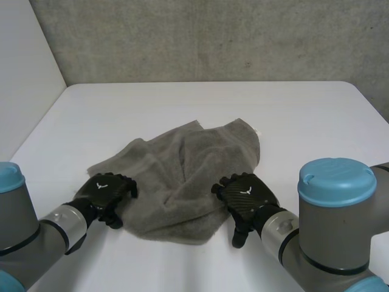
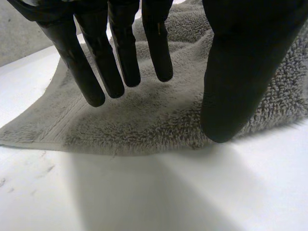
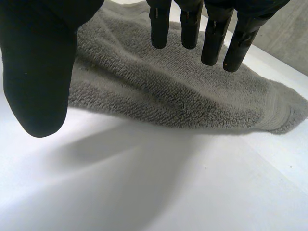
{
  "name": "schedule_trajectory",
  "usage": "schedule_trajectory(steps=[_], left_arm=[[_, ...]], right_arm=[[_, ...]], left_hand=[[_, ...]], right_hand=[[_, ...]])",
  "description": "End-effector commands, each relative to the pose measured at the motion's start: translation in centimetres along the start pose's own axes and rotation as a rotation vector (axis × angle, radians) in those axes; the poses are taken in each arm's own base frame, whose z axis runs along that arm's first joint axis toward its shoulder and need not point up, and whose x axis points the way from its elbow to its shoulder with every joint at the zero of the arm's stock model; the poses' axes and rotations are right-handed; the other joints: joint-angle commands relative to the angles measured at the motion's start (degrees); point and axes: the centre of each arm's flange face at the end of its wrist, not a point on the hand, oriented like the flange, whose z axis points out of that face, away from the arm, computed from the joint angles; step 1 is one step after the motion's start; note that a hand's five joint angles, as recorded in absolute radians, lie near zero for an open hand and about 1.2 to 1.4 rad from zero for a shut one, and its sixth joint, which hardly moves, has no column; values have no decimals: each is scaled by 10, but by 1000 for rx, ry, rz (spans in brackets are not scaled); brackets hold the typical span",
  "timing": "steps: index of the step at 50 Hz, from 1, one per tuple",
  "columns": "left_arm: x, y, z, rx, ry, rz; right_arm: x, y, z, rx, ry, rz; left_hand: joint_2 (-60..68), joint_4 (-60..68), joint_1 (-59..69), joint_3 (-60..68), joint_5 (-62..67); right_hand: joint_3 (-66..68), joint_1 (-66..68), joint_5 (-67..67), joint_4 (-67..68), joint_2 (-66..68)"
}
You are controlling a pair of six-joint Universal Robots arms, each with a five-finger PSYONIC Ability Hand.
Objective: Fold the laundry
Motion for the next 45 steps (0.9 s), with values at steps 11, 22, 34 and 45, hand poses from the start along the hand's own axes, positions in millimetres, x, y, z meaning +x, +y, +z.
schedule_trajectory(steps=[11, 22, 34, 45], left_arm=[[18, -2, 14, 38, 55, 44], [11, -58, 3, 207, -23, 90], [29, -119, -52, 432, -29, 109], [25, -143, -69, 509, -58, 30]], right_arm=[[11, 1, -4, -11, 32, 10], [30, -2, 2, 1, 107, 48], [22, -5, 46, 69, 59, 268], [9, -11, 64, 107, 20, 342]], left_hand=[[270, 271, 269, 270, 272], [447, 448, 445, 447, 449], [447, 448, 445, 447, 449], [447, 448, 445, 447, 449]], right_hand=[[33, 50, 25, 35, 37], [86, 102, 77, 87, 89], [87, 104, 79, 89, 91], [664, 680, 655, 665, 667]])
